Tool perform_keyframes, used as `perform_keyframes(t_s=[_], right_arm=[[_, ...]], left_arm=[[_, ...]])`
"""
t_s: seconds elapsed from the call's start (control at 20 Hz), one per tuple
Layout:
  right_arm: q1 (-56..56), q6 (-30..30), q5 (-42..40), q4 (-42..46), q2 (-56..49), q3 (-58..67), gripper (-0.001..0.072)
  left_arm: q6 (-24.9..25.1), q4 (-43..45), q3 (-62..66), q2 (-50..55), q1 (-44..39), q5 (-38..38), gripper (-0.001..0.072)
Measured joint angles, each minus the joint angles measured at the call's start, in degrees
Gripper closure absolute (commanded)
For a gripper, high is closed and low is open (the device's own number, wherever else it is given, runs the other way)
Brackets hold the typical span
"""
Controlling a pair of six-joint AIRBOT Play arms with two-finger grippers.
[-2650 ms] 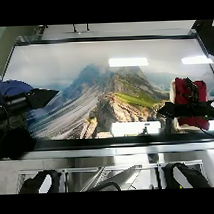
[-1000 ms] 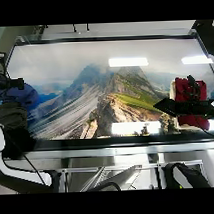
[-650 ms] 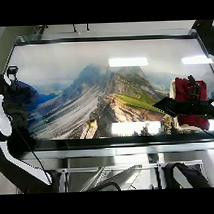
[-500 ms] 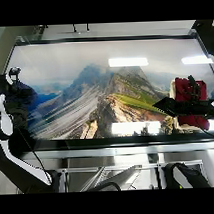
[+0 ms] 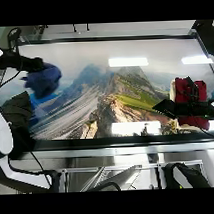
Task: Fold the shirts.
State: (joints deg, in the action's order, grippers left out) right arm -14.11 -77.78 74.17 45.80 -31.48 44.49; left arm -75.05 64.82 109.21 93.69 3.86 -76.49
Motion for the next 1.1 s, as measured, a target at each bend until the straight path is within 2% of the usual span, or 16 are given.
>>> perform_keyframes(t_s=[0.2, 0.4, 0.45, 0.5, 0.65, 0.95, 1.1], right_arm=[[0.0, 1.7, 0.9, 0.0, 0.0, 0.0, 0.0193], [0.0, 3.3, 1.0, 0.0, 0.0, 0.0, 0.0192], [0.0, 3.7, 1.1, 0.0, 0.0, 0.0, 0.0192], [0.0, 3.9, 1.2, 0.0, 0.0, 0.0, 0.0192], [0.0, 5.0, 1.2, 0.2, -0.1, 0.0, 0.0192], [0.0, 7.6, -0.9, 1.6, -4.5, 0.0, 0.0192], [0.0, 11.4, -3.8, 1.0, -9.5, 0.0, 0.0193]], left_arm=[[0.0, -8.1, -13.1, -11.6, -14.3, 0.3, 0.0689], [0.0, -10.7, -29.0, -18.9, -27.2, 8.1, 0.0682], [-0.2, -11.0, -32.2, -19.9, -29.4, 10.0, 0.0407], [-0.5, -11.2, -34.7, -20.5, -31.0, 11.3, 0.0008], [-2.7, -11.6, -39.6, -21.5, -32.5, 11.9, 0.0011], [-5.5, -11.8, -47.3, -24.1, -26.2, 2.9, 0.0011], [-5.8, -12.1, -57.1, -27.5, -25.5, 7.5, 0.0012]])
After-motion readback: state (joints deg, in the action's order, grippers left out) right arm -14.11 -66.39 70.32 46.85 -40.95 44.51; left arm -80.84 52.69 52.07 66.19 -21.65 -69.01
